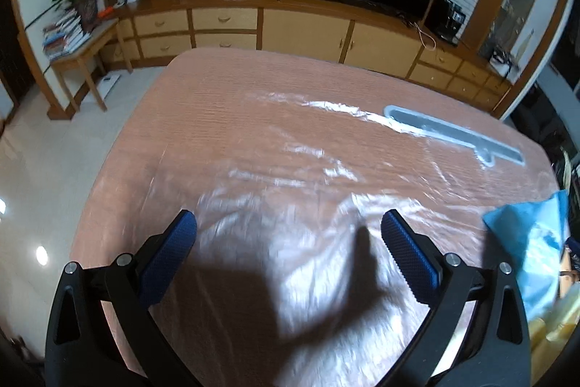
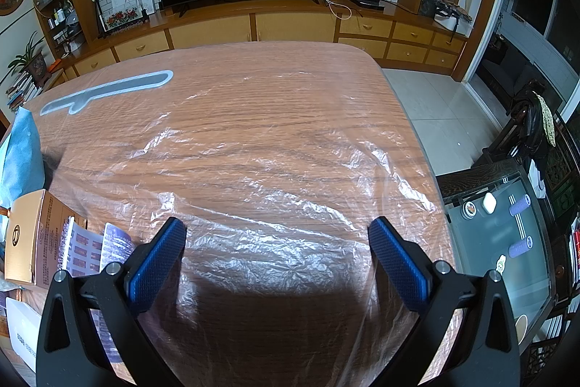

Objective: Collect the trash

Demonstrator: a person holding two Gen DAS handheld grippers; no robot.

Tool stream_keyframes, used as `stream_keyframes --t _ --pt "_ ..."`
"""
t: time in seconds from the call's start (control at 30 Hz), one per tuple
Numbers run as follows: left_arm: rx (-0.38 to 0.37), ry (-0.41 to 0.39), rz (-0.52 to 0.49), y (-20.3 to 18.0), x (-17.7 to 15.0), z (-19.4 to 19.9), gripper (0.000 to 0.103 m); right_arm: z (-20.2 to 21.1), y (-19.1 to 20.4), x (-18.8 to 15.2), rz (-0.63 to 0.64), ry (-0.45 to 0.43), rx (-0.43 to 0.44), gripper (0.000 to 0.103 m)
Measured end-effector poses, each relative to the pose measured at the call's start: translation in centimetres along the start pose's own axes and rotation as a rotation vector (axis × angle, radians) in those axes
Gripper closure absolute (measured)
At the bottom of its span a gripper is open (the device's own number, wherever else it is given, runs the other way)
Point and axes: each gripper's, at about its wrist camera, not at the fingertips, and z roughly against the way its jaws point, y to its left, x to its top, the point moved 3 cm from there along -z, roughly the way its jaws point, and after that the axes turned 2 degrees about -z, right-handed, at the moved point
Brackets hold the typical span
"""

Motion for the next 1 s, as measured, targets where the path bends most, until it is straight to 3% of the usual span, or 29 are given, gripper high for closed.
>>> stream_keyframes --t 0.13,0.33,1.0 --pt "0.059 -0.031 -0.042 -0.8 -1.1 1.7 0.001 0.0 0.0 0.0 0.0 0.0 0.0 0.004" --pt "0.031 -0.042 -0.005 -1.5 -1.6 2.9 0.002 0.0 0.0 0.0 0.0 0.0 0.0 0.004" --pt "0.096 -0.003 -0.074 -2.6 -3.0 0.3 0.001 0.1 0.2 0.0 -0.001 0.001 0.0 0.004"
